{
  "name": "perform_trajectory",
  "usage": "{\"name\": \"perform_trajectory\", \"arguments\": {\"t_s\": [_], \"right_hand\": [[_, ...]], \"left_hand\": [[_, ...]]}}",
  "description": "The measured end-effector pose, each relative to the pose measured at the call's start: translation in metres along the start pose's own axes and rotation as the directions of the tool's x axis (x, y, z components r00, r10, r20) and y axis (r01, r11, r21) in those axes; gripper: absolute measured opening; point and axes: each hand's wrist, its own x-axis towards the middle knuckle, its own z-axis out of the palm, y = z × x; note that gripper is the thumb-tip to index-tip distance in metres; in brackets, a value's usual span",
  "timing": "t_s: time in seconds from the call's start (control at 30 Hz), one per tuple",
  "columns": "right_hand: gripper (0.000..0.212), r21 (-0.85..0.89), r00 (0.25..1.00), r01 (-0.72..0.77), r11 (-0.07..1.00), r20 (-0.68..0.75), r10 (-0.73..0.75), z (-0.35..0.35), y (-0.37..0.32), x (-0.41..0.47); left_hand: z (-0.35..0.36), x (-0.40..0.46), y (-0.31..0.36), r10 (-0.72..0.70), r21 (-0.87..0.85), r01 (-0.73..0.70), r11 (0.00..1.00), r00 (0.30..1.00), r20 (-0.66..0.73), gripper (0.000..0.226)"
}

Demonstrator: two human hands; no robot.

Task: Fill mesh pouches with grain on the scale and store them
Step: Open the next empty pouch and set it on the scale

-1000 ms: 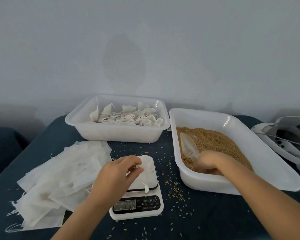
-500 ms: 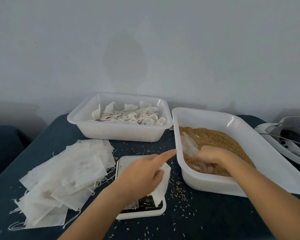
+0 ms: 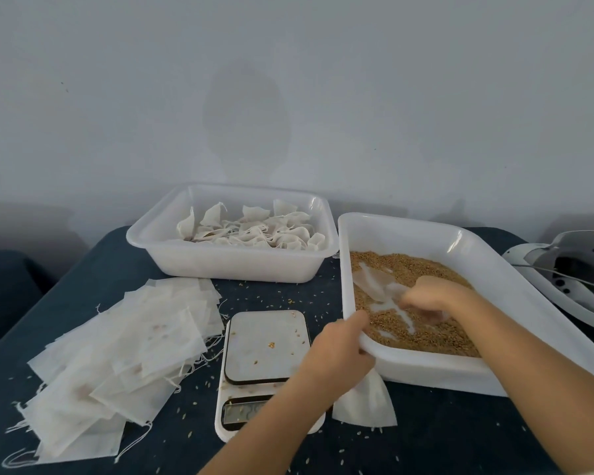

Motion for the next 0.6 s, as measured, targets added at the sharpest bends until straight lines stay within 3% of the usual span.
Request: {"name": "perform_trajectory", "arguments": {"t_s": [0.07, 0.13, 0.2, 0.3, 0.47, 0.6], "right_hand": [[0.028, -0.044, 0.997, -0.015, 0.999, -0.078, 0.011, -0.006, 0.007, 0.001], [0.050, -0.093, 0.986, -0.058, 0.994, -0.159, 0.043, -0.013, 0.014, 0.002], [0.059, -0.088, 0.979, -0.080, 0.993, -0.194, 0.062, -0.018, 0.019, 0.003], [0.064, -0.139, 0.975, -0.119, 0.983, -0.203, 0.089, -0.024, 0.024, 0.006], [0.069, -0.366, 0.925, -0.306, 0.879, -0.332, 0.184, -0.054, 0.028, 0.004], [0.072, -0.336, 0.923, -0.303, 0.892, -0.335, 0.187, -0.083, 0.029, 0.004]], "left_hand": [[0.007, -0.002, 0.000, -0.029, -0.096, 0.024, 0.995, 0.998, -0.055, 0.013], [0.010, -0.002, -0.002, -0.042, -0.149, 0.029, 0.988, 0.996, -0.085, 0.014], [0.011, -0.002, -0.007, -0.049, -0.181, 0.032, 0.983, 0.994, -0.093, 0.019], [0.012, -0.002, -0.012, -0.064, -0.217, 0.041, 0.975, 0.993, -0.103, 0.033], [0.014, -0.007, -0.019, -0.111, -0.339, 0.066, 0.939, 0.987, -0.114, 0.039], [0.012, -0.008, -0.022, -0.111, -0.350, 0.065, 0.935, 0.987, -0.112, 0.037]]}}
